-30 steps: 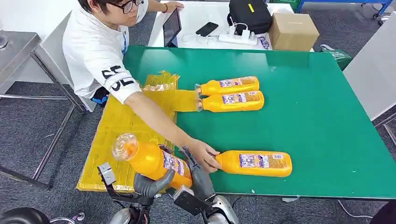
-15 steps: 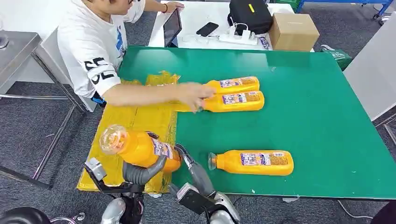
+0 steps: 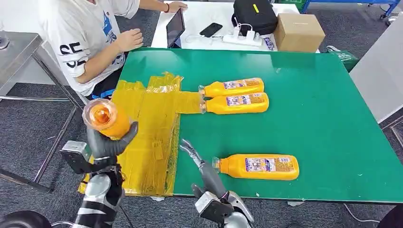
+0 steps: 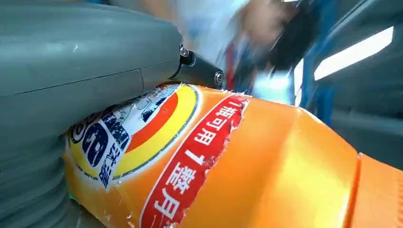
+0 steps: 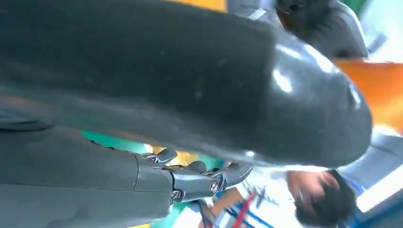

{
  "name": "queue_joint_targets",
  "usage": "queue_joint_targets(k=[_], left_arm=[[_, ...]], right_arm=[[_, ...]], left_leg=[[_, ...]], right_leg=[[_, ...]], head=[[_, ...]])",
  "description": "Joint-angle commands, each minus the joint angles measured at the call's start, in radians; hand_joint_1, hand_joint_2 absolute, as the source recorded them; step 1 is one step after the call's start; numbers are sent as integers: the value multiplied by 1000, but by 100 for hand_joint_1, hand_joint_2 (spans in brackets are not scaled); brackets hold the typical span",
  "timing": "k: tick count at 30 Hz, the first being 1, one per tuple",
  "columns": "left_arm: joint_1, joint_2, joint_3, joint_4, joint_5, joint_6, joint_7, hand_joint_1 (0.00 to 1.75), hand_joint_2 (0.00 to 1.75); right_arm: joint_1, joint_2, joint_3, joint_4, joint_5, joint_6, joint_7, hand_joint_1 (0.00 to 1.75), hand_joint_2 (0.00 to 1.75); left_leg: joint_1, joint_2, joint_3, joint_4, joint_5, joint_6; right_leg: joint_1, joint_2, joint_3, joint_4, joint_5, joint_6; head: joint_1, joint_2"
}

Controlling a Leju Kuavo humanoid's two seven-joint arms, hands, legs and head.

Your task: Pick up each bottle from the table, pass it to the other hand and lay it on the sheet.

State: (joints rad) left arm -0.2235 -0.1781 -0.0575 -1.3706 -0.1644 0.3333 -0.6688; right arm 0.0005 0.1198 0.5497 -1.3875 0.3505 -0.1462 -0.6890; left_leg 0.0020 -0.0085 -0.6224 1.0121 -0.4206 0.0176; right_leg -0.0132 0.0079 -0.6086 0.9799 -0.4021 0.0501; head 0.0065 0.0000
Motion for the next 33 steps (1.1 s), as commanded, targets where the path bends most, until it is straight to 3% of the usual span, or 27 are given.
queue_joint_targets(k=[1, 5, 9, 17, 23, 33], left_arm=[[-211, 127, 39, 346, -420, 266, 46, 175, 175], [-341, 194, -31, 624, -790, 365, 157, 175, 175], [-489, 242, -114, 853, -993, 267, 248, 175, 175], [-506, 247, -121, 865, -1002, 250, 252, 175, 175], [-603, 275, -200, 1004, -1062, -35, 268, 175, 175], [-608, 263, -183, 1001, -1008, -157, 239, 175, 175]], right_arm=[[-5, 23, -107, -128, -186, -90, -9, 0, 0], [-13, 39, -148, -174, -291, -112, -9, 0, 0], [-14, 51, -179, -186, -326, -72, -9, 0, 0], [-15, 51, -181, -184, -324, -70, -9, 0, 0], [-39, 63, -175, -141, -319, -22, -9, 0, 0], [-66, 89, -185, -8, -328, 11, -9, 0, 0]], left_leg=[[1, 0, 5, 0, -1, -1], [1, -3, 5, -1, 0, -1], [1, -3, 3, 0, 0, -1], [1, 2, 2, 0, 0, -1], [2, 1, 4, 2, -2, -1], [1, 2, 2, 0, 0, -1]], right_leg=[[1, -1, 5, -1, -1, -2], [1, -4, 6, 0, -2, -2], [1, -4, 4, 1, -1, -2], [1, 0, 2, 1, -1, -1], [3, -1, 5, 1, -2, -2], [1, 1, 3, 0, 0, -1]], head=[[0, 0], [0, 0], [0, 0], [0, 0], [0, 0], [0, 0]])
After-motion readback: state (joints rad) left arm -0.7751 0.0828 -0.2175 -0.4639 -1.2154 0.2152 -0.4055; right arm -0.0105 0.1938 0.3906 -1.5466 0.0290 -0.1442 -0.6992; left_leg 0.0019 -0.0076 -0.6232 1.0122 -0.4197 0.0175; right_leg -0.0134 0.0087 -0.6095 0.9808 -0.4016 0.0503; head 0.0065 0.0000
